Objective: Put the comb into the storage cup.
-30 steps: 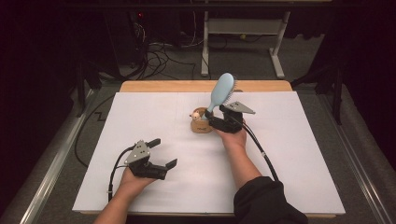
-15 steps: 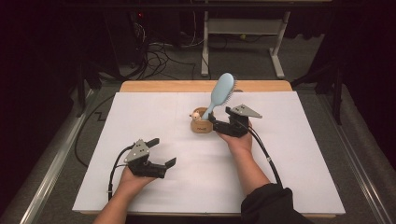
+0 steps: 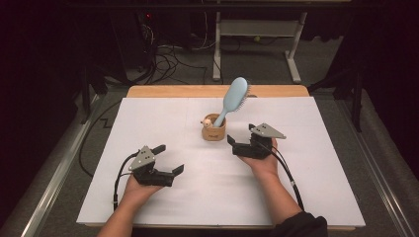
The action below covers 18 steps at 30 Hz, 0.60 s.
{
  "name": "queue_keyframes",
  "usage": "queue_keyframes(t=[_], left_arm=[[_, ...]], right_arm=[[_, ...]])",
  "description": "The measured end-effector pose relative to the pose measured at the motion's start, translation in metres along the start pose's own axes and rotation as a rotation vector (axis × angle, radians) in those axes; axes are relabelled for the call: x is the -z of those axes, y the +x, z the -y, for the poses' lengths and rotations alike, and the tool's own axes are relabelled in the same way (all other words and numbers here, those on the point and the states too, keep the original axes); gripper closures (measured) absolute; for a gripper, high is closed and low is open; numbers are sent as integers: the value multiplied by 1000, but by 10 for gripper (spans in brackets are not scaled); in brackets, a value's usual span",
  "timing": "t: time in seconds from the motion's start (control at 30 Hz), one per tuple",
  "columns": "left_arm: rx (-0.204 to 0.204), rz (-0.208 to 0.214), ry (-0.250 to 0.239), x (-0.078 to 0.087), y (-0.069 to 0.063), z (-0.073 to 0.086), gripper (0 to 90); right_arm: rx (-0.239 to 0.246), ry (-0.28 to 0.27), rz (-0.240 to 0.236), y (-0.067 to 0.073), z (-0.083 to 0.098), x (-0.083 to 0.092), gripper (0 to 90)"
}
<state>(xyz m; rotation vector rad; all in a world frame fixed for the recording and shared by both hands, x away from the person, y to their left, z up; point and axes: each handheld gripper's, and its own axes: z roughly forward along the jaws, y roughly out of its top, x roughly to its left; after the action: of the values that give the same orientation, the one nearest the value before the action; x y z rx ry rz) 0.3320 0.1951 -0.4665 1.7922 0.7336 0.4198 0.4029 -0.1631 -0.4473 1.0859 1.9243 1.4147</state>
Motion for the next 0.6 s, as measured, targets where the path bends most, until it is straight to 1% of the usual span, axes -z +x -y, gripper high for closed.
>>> queue_keyframes(t=[0.1, 0.17, 0.2, 0.3, 0.43, 0.6], left_arm=[[4, -3, 4, 1, 1, 0, 0], [9, -5, 9, 2, 2, 0, 0], [10, -5, 10, 2, 3, 0, 0], [10, -12, 10, 4, 4, 0, 0], [2, -22, 10, 7, 6, 0, 0], [5, -35, 13, 9, 8, 0, 0]], right_arm=[[13, 8, -11, -1, 5, 12, 5], [26, 15, -12, -1, 9, 20, 4], [32, 9, -11, -2, 11, 27, 4], [37, 4, -12, -3, 16, 41, 4], [34, -16, -1, -9, 21, 64, 4], [40, -32, 26, -17, 30, 91, 3]])
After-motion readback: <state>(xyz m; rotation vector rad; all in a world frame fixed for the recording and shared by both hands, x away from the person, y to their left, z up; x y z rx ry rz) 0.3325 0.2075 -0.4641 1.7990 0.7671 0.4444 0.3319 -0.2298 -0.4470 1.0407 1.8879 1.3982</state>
